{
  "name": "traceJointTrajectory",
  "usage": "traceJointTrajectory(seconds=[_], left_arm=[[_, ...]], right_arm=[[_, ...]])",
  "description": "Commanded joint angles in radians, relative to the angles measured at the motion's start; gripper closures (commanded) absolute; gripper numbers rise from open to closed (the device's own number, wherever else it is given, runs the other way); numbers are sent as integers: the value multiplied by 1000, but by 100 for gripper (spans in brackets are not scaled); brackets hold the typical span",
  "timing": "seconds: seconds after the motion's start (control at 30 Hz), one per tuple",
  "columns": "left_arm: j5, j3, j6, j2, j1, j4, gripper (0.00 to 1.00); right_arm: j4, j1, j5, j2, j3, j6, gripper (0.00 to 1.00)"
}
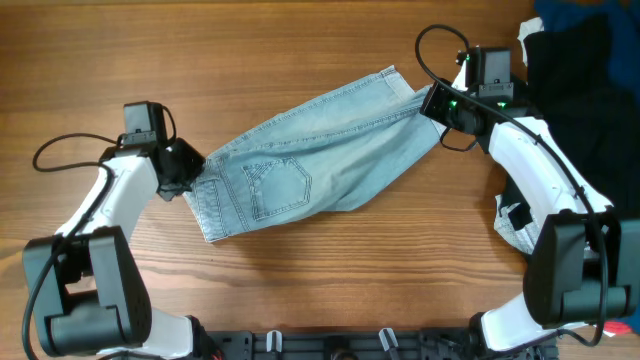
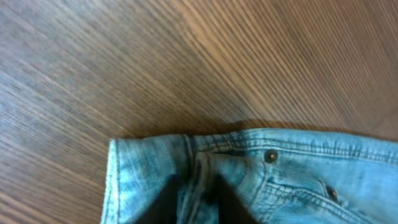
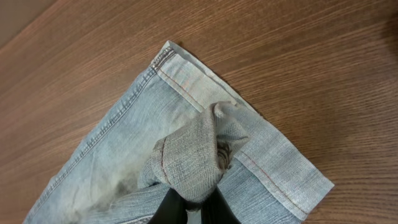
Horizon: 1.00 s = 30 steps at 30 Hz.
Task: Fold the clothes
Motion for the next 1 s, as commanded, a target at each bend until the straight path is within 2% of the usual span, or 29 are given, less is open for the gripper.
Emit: traceJointTrajectory(seconds=[0.0, 0.23, 0.3, 0.37, 0.6, 0.73, 0.97], left_arm=[[29, -1, 10, 5, 6, 8, 96], [28, -1, 7, 1, 8, -84, 96], [24, -1, -47, -18, 14, -137, 96], [24, -1, -81, -61, 24, -169, 96], [8, -1, -81, -251, 28, -179, 96], [7, -1, -94, -292, 27, -265, 96], [-100, -62, -203, -288, 28, -347, 96]], right_arm=[[0, -8, 24, 10, 29, 8, 95], [5, -8, 26, 10, 29, 8, 95], [8, -8, 29, 10, 29, 7, 95], [14, -8, 33, 10, 29, 7, 95], [32, -8, 32, 10, 29, 7, 95], [34, -8, 32, 10, 29, 8, 95], [53, -8, 32, 10, 29, 6, 95]])
